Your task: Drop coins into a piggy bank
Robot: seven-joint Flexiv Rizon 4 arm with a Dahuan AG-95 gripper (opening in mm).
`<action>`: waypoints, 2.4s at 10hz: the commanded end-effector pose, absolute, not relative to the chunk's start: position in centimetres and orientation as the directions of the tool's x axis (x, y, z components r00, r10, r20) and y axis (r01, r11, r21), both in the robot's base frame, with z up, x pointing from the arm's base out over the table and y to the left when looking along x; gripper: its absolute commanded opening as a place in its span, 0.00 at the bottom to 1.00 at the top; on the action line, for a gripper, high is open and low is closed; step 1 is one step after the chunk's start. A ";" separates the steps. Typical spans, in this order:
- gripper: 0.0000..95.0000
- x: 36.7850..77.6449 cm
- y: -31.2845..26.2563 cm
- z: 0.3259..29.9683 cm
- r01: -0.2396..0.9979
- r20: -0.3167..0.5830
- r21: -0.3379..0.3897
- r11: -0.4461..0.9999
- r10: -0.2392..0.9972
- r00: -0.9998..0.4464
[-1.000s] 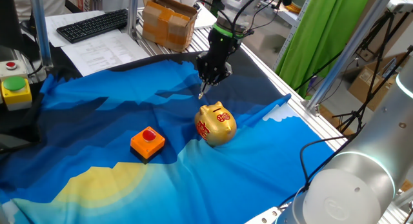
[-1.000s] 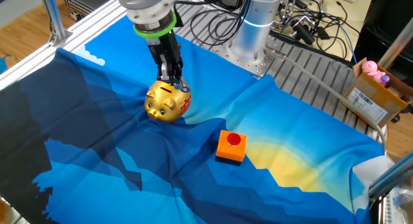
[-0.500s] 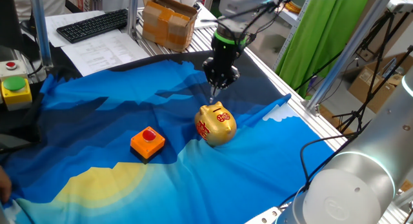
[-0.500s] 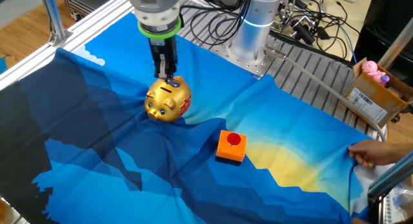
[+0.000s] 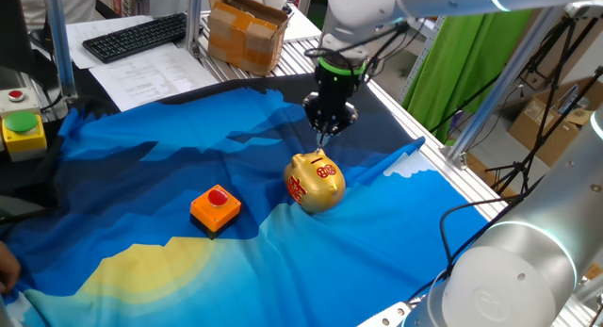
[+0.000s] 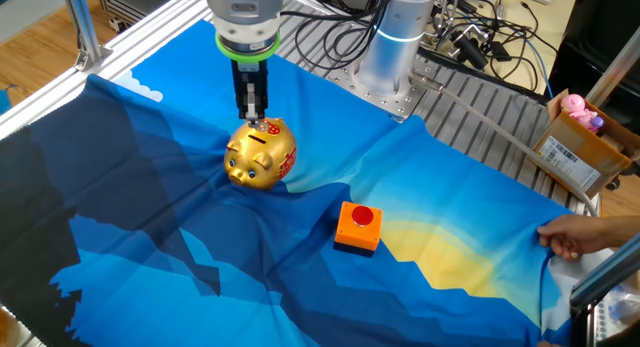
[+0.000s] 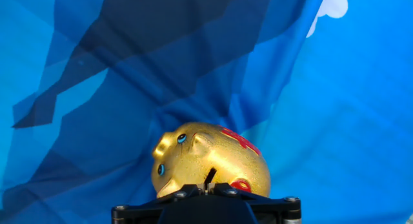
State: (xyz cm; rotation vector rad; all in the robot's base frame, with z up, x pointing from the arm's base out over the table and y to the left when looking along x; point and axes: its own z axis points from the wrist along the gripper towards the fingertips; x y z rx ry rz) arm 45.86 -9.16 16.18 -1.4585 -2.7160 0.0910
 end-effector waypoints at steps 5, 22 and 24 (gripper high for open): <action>0.00 46.1 -9.5 14.7 0.892 -0.003 -0.072 0.447 0.894 -0.448; 0.00 46.2 -9.8 13.8 0.892 0.008 -0.146 0.427 0.903 -0.431; 0.00 46.2 -9.7 13.8 0.891 0.022 -0.165 0.423 0.905 -0.426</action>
